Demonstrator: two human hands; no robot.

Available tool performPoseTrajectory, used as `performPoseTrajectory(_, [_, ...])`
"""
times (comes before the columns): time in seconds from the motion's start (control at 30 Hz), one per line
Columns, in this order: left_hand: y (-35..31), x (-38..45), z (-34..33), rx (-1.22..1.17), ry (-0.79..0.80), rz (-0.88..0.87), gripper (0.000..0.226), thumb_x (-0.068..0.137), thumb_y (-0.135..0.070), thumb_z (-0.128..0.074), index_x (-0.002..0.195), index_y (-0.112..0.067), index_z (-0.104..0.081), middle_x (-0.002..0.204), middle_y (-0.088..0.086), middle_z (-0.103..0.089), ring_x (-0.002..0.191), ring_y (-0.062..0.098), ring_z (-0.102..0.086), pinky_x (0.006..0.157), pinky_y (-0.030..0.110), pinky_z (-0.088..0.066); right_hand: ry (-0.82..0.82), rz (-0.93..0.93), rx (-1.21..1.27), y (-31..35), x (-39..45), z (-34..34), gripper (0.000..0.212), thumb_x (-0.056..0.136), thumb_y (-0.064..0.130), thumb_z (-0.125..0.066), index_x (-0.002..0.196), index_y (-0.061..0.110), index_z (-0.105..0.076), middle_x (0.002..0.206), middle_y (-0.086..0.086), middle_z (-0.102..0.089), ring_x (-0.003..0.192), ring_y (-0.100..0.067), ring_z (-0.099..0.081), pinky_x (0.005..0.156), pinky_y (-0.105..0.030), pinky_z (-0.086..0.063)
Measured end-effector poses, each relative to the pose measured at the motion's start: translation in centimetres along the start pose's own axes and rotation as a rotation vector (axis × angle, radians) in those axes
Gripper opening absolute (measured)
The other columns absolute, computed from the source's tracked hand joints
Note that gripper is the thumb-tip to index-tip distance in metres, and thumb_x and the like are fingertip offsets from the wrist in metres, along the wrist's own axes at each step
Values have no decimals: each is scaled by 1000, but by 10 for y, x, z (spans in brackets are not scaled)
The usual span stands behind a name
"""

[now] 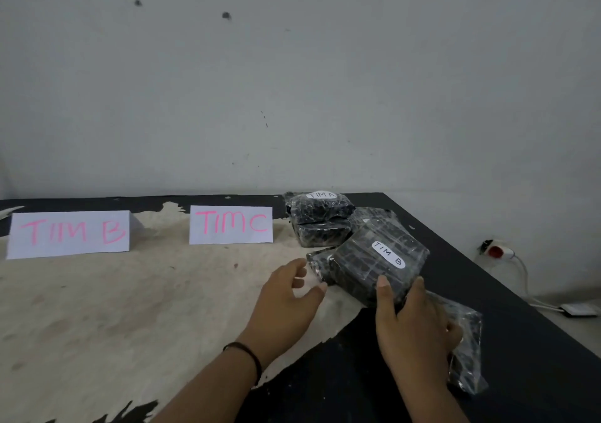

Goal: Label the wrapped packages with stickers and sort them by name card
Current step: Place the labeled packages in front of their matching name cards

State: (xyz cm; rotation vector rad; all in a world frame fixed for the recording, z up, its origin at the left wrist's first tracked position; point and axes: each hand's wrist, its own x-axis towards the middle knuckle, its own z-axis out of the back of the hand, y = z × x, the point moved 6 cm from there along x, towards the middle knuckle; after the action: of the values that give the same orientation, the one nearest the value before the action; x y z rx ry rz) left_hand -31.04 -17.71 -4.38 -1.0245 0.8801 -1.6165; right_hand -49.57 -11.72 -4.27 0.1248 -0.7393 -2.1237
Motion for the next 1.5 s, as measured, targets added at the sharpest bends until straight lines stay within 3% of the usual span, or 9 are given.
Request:
performPoseTrajectory(0.13, [-11, 12, -20, -136, 82, -23, 28, 91, -31, -57, 95, -56, -46, 97, -36, -47, 94, -14, -49, 80, 5, -36, 22, 29, -41, 0, 2, -4, 76, 90, 62, -14, 149, 13, -14, 148, -3, -39, 140, -22, -23, 112, -46, -6])
performPoseTrajectory(0.2, [-12, 16, -28, -187, 124, -28, 24, 88, -41, -58, 106, -54, -51, 107, -33, -55, 101, -17, -50, 87, 8, -42, 22, 47, -44, 0, 3, -6, 76, 90, 62, -14, 149, 13, -13, 145, -2, -42, 139, -20, -25, 113, -46, -7])
performPoseTrajectory(0.27, [-11, 18, -36, -206, 150, -50, 40, 83, -47, -59, 122, -42, -53, 119, -20, -61, 112, -3, -55, 97, 26, -46, 24, 58, -20, 0, 3, -7, 77, 90, 62, -15, 149, 13, -13, 145, -2, -43, 140, -20, -25, 114, -48, -11])
performPoseTrajectory(0.4, [-12, 13, -36, -280, 117, -119, 32, 91, -20, -59, 117, -39, -58, 112, -18, -66, 106, -2, -60, 92, 20, -48, 2, 95, 37, 1, 2, -8, 76, 90, 60, -21, 149, 13, -12, 145, -2, -42, 140, -19, -22, 114, -49, -15])
performPoseTrajectory(0.63, [3, 7, -31, -506, 84, -6, 25, 86, -19, -66, 107, -16, -53, 105, -4, -69, 97, 10, -66, 84, 29, -54, -101, 202, 117, 9, -3, -1, 69, 92, 54, -31, 148, 15, -20, 146, -1, -40, 139, -18, -25, 113, -41, -3])
performPoseTrajectory(0.87, [5, 5, -19, -676, 38, 164, 31, 86, -25, -63, 115, -20, -53, 109, 4, -66, 85, 9, -67, 74, 31, -56, -186, 372, 276, 18, -12, 5, 78, 80, 59, -29, 138, 8, -42, 121, -13, -60, 114, -31, -52, 103, -53, -34])
performPoseTrajectory(1.1, [8, 3, 10, -762, 180, 360, 58, 81, -31, -71, 131, -20, -46, 111, 2, -70, 94, 23, -70, 77, 44, -58, -164, 621, 474, 33, -29, 8, 65, 84, 53, -37, 133, 12, -50, 112, 8, -53, 101, -9, -50, 87, -41, -43])
performPoseTrajectory(1.37, [36, -34, 139, -615, -286, 294, 28, 87, -23, -63, 113, -24, -56, 87, 0, -75, 76, 20, -72, 59, 34, -57, -14, 802, 172, 71, -43, -7, 59, 87, 63, -33, 104, 19, -68, 97, 0, -70, 85, -23, -68, 73, -32, -49])
performPoseTrajectory(1.5, [67, -67, 213, -489, -494, 353, 31, 87, -26, -63, 115, -18, -55, 89, 5, -74, 77, 23, -72, 62, 37, -57, 116, 998, 93, 128, -83, -34, 58, 89, 64, -30, 96, 25, -71, 92, 9, -69, 81, -11, -66, 70, -27, -52])
